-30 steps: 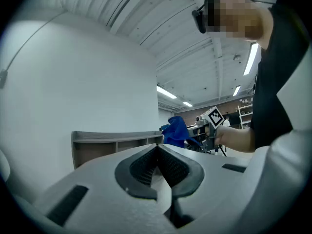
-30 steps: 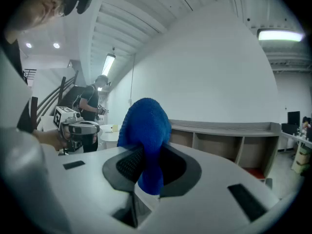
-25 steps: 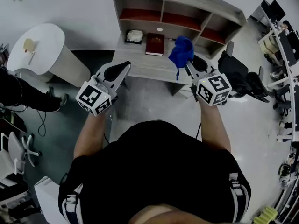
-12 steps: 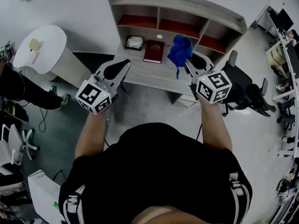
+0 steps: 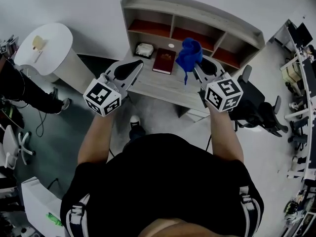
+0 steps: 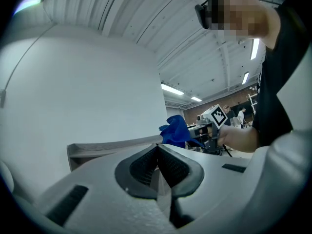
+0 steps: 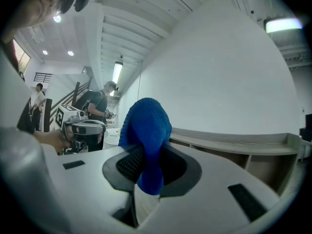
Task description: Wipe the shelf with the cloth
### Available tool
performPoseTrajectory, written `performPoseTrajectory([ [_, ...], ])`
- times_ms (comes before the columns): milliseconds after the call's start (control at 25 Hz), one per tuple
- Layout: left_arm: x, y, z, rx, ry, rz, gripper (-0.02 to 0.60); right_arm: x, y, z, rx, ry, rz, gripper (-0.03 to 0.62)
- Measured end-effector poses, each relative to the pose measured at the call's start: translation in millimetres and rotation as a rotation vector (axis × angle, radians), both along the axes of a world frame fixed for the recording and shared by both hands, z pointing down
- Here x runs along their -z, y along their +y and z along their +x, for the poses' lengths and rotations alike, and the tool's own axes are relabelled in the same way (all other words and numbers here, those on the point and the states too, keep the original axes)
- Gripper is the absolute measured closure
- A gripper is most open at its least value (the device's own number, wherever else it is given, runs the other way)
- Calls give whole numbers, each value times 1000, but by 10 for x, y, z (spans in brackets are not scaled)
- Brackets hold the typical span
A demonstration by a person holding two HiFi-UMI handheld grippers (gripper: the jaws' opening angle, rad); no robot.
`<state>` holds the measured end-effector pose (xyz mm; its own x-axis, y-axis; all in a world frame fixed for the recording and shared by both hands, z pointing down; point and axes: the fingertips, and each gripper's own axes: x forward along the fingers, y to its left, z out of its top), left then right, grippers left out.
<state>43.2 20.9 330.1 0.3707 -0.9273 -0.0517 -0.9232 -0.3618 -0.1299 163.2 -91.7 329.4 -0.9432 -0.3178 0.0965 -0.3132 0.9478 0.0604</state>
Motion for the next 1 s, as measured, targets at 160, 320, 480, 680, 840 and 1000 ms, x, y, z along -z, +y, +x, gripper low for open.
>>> performPoseTrajectory([
  [160,-78,-76,-136,-14,2,-21,564,26,-83,-79,-25,-1,8,522],
  [320,-90,-226,-378,-7,3,-26,565,-15,-239,-194,-47,9,-5,522],
  [480,-87,-434,-585,-6,6,-21,564,-59,-401,-308,-64,26,-15,522],
  [680,-110,-656,-850,-18,2,-25,565,-73,-599,-531,-100,9,-12,522],
  [840,-94,-848,-1116,-15,7,-22,565,-74,-794,-765,-102,8,-22,522],
  [1000,-141,-1011,-1350,-15,3,-34,565,-98,-951,-1002,-104,8,-36,522],
])
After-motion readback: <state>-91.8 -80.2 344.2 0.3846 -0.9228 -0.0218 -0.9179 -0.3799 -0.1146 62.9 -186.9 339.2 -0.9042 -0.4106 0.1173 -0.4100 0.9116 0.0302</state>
